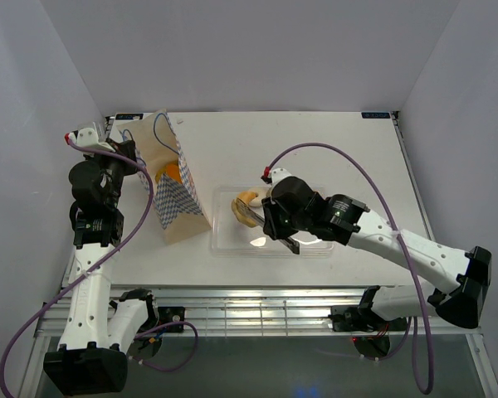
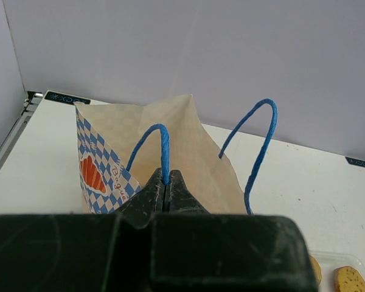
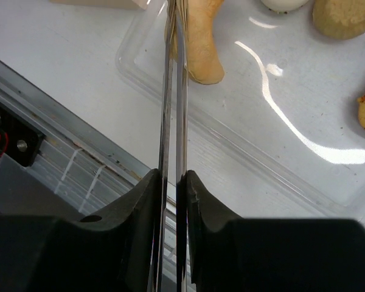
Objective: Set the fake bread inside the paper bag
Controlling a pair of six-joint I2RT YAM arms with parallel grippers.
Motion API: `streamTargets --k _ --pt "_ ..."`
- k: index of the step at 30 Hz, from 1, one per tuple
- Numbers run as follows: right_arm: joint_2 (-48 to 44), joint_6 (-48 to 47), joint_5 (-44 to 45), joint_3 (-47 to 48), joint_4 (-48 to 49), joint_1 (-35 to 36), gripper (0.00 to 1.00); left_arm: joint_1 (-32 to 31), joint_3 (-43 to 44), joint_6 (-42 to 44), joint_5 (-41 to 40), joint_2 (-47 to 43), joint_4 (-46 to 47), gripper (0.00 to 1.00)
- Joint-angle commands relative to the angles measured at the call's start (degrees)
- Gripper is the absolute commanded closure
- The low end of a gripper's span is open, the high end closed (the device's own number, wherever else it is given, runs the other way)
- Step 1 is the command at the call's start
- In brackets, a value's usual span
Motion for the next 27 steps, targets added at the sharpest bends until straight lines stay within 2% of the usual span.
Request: streamTargets --k 1,9,21,27 --pt "-3.4 -0.6 1.0 5.4 -0.6 0.0 0.92 0.1 0.8 -0.3 -0.9 -1.0 0.1 1.0" --pt "-5.3 -6.5 -5.5 14.0 0.4 0.0 0.92 0.1 0.8 -0.2 -4.0 -2.0 -0.4 1.0" --pt "3.1 -14.8 -13.3 33.7 1.5 0.1 0.92 0.0 0.5 -0.1 -6.9 -2.9 -0.2 1.0" --pt "7.5 -16.2 -16.1 40.1 4.3 0.1 0.92 0.1 0.4 -0.2 -6.9 -2.9 -0.2 1.0"
